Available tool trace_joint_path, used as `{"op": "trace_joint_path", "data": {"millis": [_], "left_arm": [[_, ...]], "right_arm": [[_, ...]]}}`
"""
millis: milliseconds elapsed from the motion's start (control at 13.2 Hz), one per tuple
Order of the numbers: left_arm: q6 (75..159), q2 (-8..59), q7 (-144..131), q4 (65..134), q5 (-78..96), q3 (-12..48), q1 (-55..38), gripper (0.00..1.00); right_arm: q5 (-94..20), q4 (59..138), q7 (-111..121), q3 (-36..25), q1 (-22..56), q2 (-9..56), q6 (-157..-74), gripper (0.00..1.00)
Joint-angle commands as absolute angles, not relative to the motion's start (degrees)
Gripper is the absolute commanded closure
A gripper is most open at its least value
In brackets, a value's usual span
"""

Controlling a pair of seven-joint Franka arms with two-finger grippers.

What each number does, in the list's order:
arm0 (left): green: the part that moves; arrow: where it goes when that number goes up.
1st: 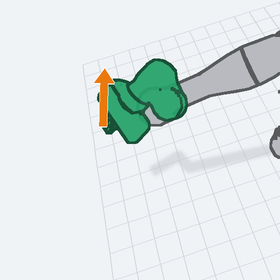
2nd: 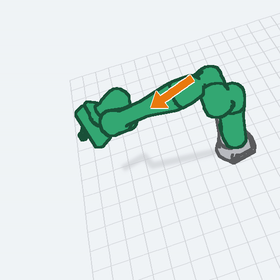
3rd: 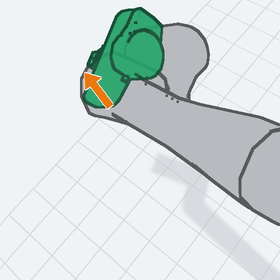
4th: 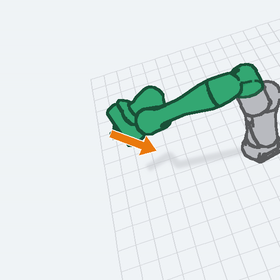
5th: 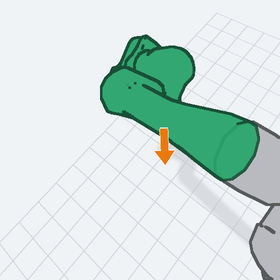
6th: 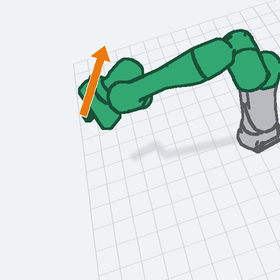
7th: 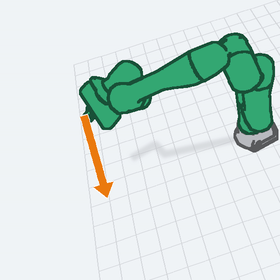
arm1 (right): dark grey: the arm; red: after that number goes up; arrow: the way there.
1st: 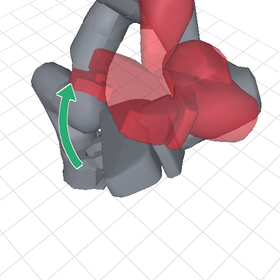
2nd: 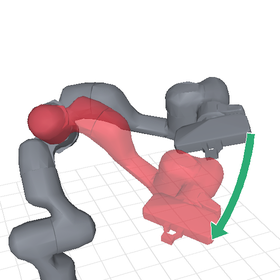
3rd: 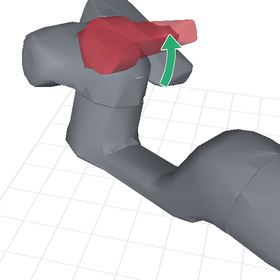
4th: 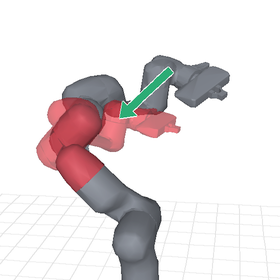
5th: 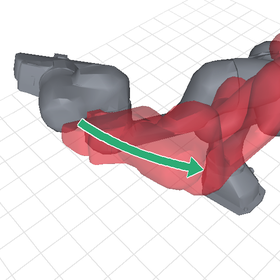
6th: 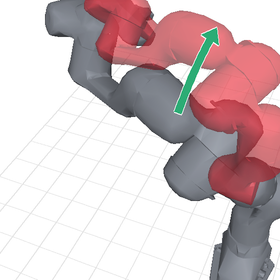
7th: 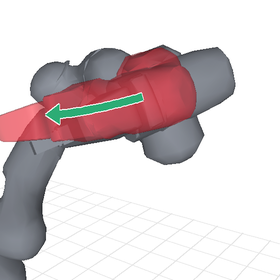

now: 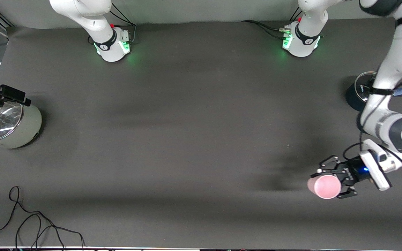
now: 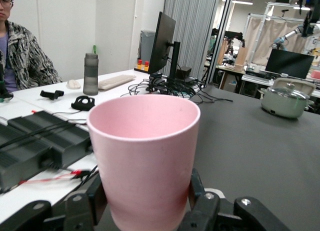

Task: Transfer pink cup from left to right arm
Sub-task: 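Lift the pink cup with the left gripper toward the table middle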

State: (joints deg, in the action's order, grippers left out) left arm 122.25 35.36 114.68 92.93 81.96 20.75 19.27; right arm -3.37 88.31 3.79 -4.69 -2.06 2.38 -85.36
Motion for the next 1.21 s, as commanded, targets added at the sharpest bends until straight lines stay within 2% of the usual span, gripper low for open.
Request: {"op": "trace_joint_path", "data": {"millis": [0,151,454,833,1135], "left_arm": [[132.76,28.92,114.35,101.06,86.48,29.32,19.69,0.47],[140.76,27.34,114.17,102.56,89.8,36.88,19.86,0.47],[160.35,28.91,114.08,100.91,94.91,51.22,16.28,0.47],[168.74,28.83,113.99,98.62,96.59,52.91,8.1,0.46],[175.23,28.83,113.99,98.26,96.5,58.7,7.38,0.46]], "right_arm": [[-4.22,87.45,4.66,-4.92,-1.93,2.72,-84.73,0.0],[-4.22,87.45,4.66,-4.92,-1.93,2.72,-84.73,0.0],[-4.22,87.45,4.66,-4.92,-1.93,2.72,-84.73,0.0],[-4.22,87.45,4.57,-4.92,-1.93,2.81,-84.64,0.0],[-4.31,87.36,2.91,-4.83,-1.67,2.64,-83.85,0.0]]}}
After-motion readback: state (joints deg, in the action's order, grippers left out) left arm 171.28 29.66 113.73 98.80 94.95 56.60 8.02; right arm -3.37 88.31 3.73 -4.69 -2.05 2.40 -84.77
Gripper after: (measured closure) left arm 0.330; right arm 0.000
